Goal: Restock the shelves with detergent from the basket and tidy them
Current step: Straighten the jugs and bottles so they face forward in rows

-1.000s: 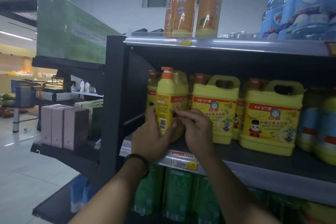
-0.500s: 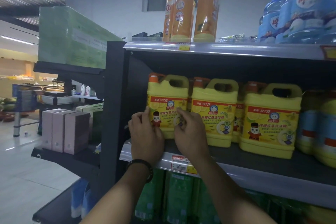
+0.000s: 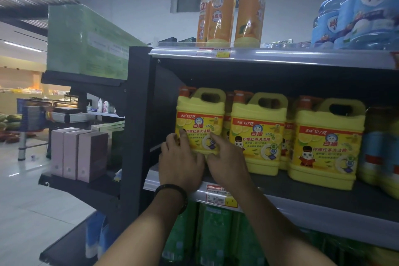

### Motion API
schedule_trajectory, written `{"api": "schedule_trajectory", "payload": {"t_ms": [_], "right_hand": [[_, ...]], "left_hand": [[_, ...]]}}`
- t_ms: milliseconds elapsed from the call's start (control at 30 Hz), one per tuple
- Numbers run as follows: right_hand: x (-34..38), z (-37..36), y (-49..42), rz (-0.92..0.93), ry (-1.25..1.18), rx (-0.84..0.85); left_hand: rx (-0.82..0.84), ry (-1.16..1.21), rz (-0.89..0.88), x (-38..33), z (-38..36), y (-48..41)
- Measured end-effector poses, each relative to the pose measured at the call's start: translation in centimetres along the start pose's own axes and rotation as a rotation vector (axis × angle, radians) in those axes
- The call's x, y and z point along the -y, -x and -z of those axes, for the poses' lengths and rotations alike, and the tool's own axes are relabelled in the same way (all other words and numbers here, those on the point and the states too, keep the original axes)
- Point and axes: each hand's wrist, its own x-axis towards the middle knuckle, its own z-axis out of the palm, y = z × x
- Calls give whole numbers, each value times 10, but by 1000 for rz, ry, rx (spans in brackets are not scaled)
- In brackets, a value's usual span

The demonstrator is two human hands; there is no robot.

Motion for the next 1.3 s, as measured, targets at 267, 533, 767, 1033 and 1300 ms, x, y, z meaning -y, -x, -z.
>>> {"api": "schedule_trajectory", "payload": {"t_ms": [267,533,767,1033,1300], "right_hand": [[0,3,-4,-44,-80,72],[1,33,-3,-140,-105,-242],[-48,85,34,-90,502,-399],[-56,81,32,-141,377,-314],[-62,84,34,-5,279,-158]], "left_hand": [[57,130,35,2,2,2],[68,76,20,-1,7,1],[115,32,174,-46,4,0],[48,-7,78,-60,-7,13],[79,76,66,-60,-3,14]]}}
